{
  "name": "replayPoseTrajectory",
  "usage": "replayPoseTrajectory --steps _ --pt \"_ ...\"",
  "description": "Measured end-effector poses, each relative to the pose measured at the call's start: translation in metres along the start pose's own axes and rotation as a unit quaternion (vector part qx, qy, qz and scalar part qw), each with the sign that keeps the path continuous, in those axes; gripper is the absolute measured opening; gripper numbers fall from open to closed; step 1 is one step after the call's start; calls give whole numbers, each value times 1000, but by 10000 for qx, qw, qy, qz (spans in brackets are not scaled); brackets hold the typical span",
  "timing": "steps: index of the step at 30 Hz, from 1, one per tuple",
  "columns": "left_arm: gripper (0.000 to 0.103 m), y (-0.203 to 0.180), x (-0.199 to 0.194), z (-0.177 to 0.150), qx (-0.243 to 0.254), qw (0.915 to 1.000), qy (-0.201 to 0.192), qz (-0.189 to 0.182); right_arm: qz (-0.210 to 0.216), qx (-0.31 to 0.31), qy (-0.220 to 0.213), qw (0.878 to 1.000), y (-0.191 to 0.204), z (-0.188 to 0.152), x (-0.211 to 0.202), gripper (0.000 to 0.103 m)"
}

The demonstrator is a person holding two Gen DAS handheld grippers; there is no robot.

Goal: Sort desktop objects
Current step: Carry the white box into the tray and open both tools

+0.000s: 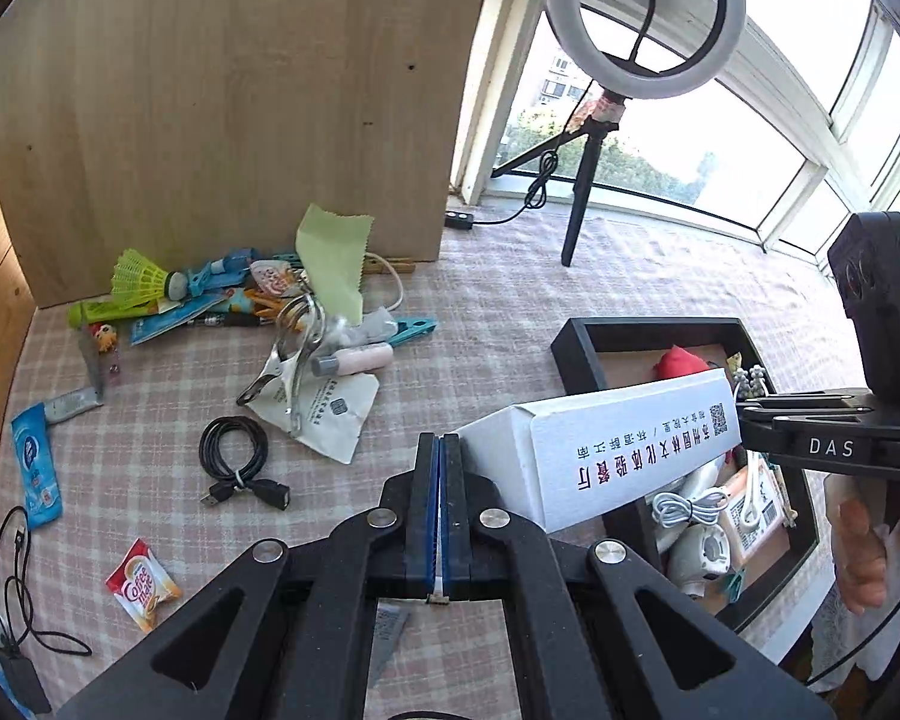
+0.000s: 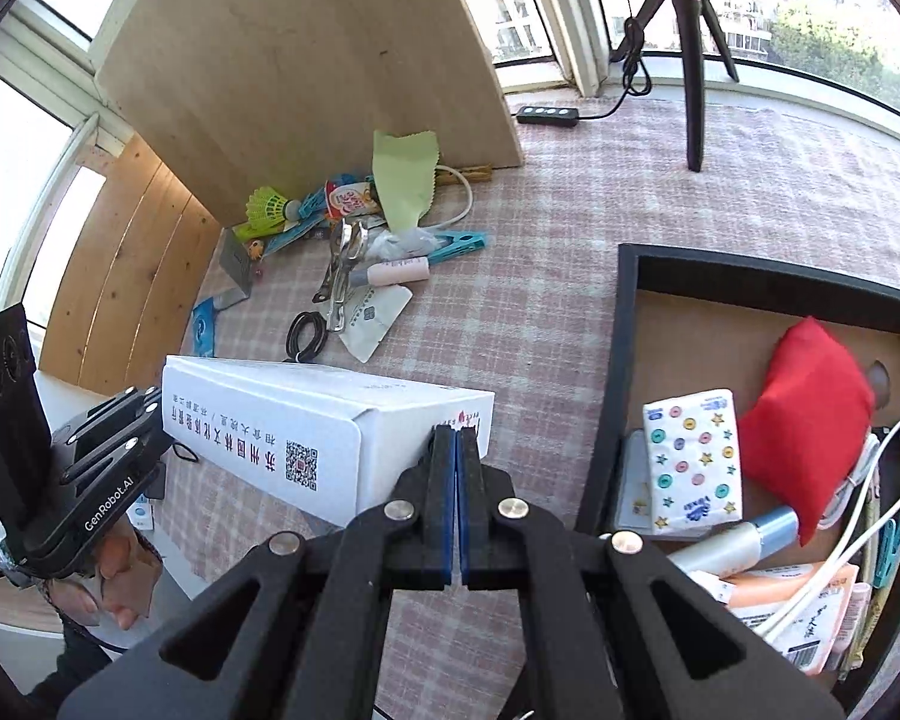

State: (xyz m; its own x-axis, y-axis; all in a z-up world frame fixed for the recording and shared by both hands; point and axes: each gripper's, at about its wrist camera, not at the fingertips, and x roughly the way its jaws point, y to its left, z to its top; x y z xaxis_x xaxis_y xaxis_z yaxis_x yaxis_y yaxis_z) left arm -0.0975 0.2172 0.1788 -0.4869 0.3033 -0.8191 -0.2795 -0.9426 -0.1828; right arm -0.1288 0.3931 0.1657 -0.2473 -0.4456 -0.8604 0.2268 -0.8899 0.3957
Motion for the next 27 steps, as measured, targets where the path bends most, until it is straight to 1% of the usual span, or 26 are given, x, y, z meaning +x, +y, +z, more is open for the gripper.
replayPoseTrajectory --steps 3,7,11,14,15,16,17,18,19,21,23,27 --pt "0 -43 9 18 343 9993 -45 -169 -195 275 -289 9990 -35 -2 -33 3" --pt "0 -99 25 38 734 9964 -30 -434 -502 641 -609 9948 -82 -4 -73 3" --pt "0 -151 42 49 1118 9919 -18 -598 -772 978 -815 9889 -126 -8 -104 3" --pt "0 -185 50 55 1343 9887 -106 -652 -996 1175 -964 9834 -153 -11 -123 3" --pt "0 -195 53 55 1456 9870 -33 -677 -1082 1180 -981 9822 -160 -12 -128 3" --pt "1 -204 58 53 1646 9834 171 -747 -1184 1137 -961 9817 -166 -15 -132 3" --pt "6 -210 62 49 1813 9793 348 -834 -1304 1103 -927 9809 -172 -18 -136 3" --pt "21 -212 62 43 1914 9764 403 -914 -1424 1130 -907 9792 -179 -21 -139 4" --pt "32 -211 61 38 1967 9752 367 -950 -1479 1195 -909 9775 -185 -26 -143 9" --pt "30 -206 60 31 1966 9747 413 -980 -1479 1310 -928 9759 -195 -35 -149 14" --pt "30 -198 58 27 1875 9754 512 -1036 -1506 1378 -927 9745 -200 -43 -152 14" --pt "30 -185 53 23 1824 9778 492 -906 -1478 1449 -922 9740 -201 -52 -152 16"
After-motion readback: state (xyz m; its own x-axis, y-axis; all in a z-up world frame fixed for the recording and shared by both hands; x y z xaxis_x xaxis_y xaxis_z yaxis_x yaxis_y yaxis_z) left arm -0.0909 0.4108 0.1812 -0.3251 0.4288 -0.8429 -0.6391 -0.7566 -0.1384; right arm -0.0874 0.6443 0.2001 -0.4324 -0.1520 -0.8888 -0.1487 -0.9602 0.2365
